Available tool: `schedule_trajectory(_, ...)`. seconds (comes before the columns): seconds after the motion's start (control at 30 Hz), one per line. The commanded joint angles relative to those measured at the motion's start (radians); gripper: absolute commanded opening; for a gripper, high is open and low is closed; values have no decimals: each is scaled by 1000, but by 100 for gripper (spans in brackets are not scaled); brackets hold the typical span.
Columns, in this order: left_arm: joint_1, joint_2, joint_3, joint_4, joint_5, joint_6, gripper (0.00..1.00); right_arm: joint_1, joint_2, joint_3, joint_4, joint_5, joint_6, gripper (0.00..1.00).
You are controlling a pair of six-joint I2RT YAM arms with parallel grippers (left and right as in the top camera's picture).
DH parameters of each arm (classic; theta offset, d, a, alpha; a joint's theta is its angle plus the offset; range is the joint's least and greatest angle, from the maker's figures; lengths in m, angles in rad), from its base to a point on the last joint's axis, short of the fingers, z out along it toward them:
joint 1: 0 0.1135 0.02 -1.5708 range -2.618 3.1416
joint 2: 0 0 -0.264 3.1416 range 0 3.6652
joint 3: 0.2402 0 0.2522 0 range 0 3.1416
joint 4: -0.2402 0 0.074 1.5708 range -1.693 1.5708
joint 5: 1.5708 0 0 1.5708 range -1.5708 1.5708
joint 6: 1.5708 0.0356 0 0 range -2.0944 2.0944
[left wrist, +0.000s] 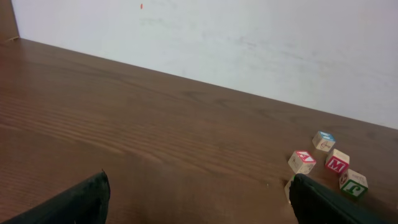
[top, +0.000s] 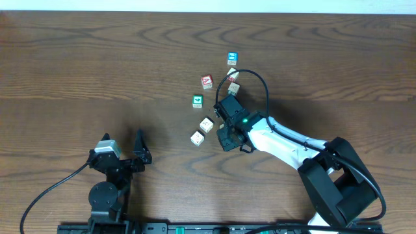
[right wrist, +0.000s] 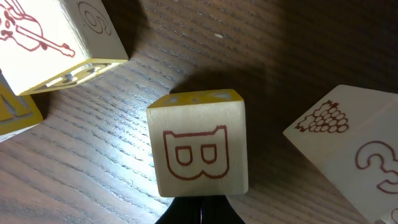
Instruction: Lift 5 blocks
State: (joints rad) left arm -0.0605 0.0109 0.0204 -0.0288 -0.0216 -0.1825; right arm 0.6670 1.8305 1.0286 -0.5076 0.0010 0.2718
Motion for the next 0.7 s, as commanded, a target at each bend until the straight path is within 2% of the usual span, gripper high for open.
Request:
schedule_trajectory(0.0, 5, -6, -16, -45, -9, 10, 92, -4, 28, -15, -14, 4, 11, 1)
schedule_trajectory(0.13, 5, -6, -16, -45, -9, 10, 93, -1, -3, -14, -53, -111, 11, 1)
schedule_trajectory(0.23, 5, -6, -16, -40, -24, 10, 93, 7, -68, -14, -95, -126, 12, 1)
schedule_trajectory(0.33, 5, -6, -16, -4, -104, 10, 92, 10, -166, -14, -123, -124, 11, 1)
schedule_trajectory(0.47, 5, -6, -15, 14, -63, -25, 92, 4, -330, -14, -165, -113, 11, 1)
schedule_trajectory(0.6, 5, 7, 5, 3, -17, -29, 92, -26, -500, -14, -202, -40, 11, 11)
schedule_trajectory(0.67, 5, 53, 29, 3, -24, -29, 92, -61, -570, -14, -222, -3, 11, 11)
